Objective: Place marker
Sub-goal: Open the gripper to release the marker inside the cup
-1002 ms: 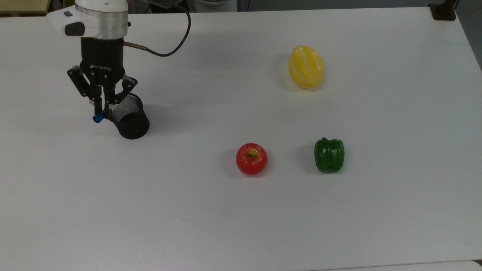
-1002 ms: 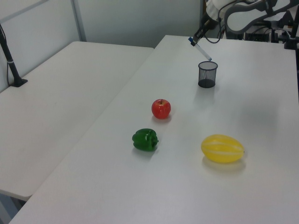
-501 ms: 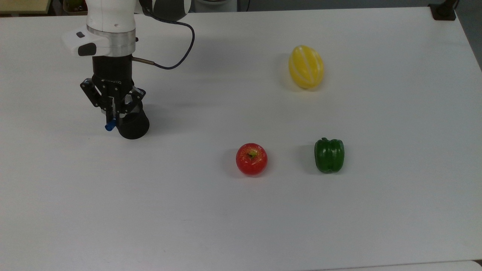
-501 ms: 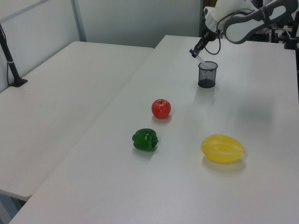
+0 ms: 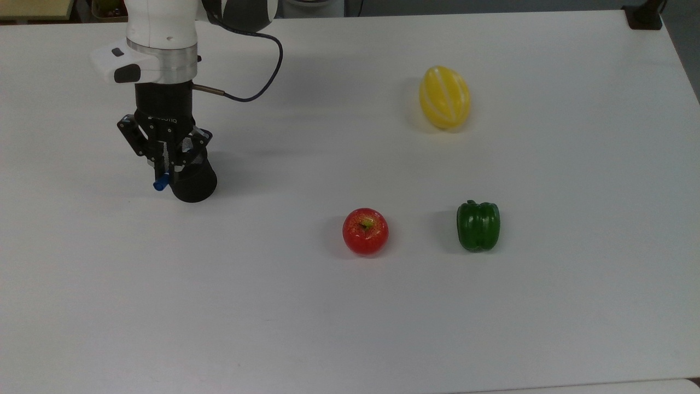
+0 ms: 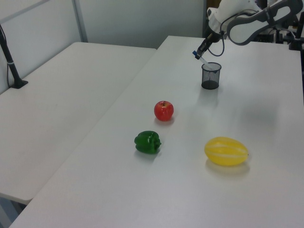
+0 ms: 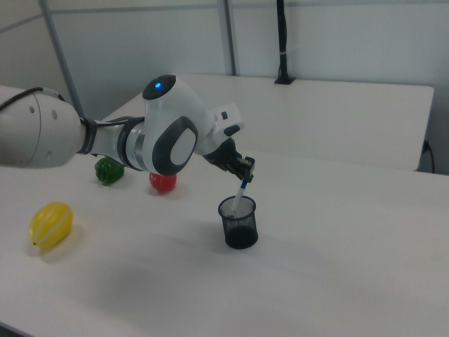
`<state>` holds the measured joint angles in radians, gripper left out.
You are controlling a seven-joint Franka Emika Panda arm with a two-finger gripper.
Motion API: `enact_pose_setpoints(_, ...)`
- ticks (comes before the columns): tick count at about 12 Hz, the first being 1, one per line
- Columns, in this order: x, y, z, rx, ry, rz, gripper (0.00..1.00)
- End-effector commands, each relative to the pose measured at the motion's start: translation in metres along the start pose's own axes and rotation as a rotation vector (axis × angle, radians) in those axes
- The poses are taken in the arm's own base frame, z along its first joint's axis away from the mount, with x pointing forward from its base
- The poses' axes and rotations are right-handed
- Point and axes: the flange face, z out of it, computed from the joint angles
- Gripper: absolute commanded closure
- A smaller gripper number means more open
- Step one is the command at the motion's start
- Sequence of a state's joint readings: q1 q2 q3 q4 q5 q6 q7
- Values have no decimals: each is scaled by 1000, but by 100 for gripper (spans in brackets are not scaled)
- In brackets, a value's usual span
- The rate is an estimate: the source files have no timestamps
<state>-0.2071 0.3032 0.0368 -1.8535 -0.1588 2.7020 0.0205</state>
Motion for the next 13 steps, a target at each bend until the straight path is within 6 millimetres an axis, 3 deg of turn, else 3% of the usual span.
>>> enact_pose_setpoints(1, -5, -2, -4, 6, 15, 15, 61)
enact_pose_setpoints(2, -5, -3, -5, 7, 16, 14, 50)
enact_pose_setpoints(3, -6, -3, -4, 7, 13, 14, 27)
enact_pose_setpoints(5, -4, -4, -5, 7, 16, 13, 0)
enact_pose_setpoints(10, 1, -13, -10, 16, 27, 2, 0)
enact_pose_setpoints(13, 11, -42, -28, 35, 9, -36, 0)
